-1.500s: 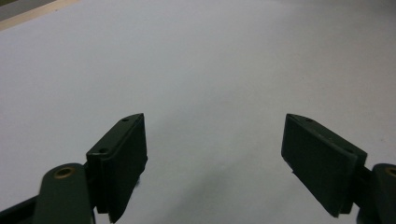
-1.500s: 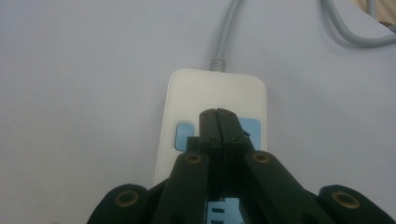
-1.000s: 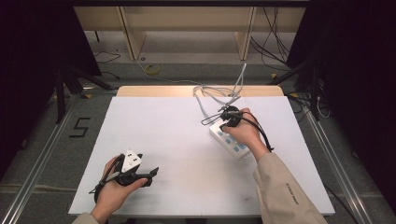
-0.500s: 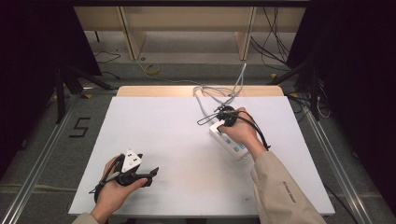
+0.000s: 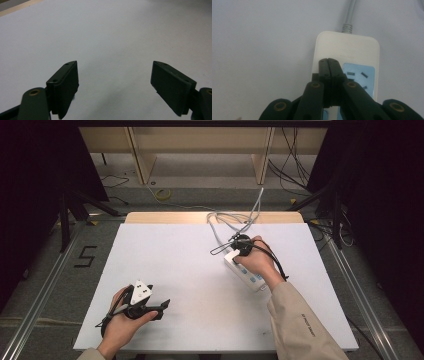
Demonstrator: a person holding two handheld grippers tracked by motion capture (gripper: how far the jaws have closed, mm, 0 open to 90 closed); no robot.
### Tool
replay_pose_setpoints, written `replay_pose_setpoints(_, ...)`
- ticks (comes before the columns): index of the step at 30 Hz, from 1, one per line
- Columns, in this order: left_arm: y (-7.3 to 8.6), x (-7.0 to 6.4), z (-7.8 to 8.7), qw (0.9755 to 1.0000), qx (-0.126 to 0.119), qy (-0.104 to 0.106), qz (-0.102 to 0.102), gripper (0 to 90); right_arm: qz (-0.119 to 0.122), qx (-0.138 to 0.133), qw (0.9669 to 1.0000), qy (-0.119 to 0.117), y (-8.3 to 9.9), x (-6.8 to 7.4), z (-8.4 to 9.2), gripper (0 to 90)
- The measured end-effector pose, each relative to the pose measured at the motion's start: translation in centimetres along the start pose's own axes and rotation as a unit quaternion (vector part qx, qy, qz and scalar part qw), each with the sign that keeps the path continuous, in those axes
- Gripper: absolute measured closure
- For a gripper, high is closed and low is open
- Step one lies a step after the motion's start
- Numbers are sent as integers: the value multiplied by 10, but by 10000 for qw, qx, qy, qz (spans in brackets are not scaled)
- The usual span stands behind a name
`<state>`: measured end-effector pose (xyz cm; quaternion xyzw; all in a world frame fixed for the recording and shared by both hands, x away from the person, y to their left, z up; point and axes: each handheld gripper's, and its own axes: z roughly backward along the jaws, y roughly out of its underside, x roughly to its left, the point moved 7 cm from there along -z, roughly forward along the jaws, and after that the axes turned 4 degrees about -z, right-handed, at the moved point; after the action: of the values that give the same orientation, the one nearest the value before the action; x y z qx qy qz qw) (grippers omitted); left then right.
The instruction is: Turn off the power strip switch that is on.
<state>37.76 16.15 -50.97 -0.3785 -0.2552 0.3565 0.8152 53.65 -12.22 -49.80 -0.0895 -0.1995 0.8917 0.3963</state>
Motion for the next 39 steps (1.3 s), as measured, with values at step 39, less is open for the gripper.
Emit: replay_pose_setpoints(39, -1, -2, 0, 10000, 2, 10, -32, 221, -74, 226, 9996, 152, -3, 3, -1, 900)
